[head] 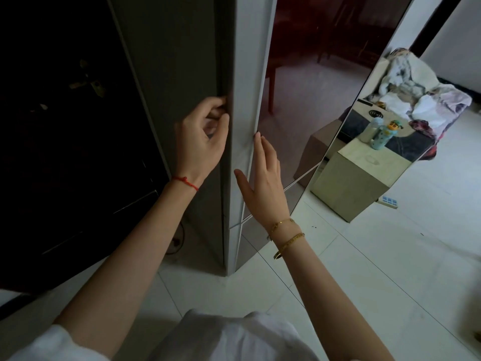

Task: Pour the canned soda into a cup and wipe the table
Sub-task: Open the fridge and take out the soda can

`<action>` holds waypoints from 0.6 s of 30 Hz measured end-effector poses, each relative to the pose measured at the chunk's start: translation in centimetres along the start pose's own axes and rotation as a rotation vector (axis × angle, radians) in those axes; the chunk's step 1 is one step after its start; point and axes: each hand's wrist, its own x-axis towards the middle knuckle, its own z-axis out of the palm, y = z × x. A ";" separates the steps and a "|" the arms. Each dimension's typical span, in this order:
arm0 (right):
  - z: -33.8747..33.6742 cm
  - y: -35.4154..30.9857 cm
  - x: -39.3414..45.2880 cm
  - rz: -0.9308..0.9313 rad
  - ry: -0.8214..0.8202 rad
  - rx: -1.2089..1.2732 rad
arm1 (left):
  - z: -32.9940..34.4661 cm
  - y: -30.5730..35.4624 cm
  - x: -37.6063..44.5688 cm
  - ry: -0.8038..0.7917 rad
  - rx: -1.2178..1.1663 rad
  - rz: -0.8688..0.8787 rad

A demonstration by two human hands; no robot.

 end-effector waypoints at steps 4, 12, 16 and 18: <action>0.3 -0.3 -0.1 0.002 0.021 0.011 | -0.4 0.2 0.0 -0.036 0.006 0.031; 0.6 -0.1 -0.4 -0.007 0.040 -0.024 | -0.5 0.2 -0.4 -0.030 0.009 0.033; 0.7 -0.4 -1.7 0.049 0.109 -0.009 | -0.1 1.1 -1.5 -0.014 -0.016 0.089; 0.5 -0.3 -3.0 0.082 0.183 0.001 | 0.4 2.0 -2.5 0.006 -0.048 0.142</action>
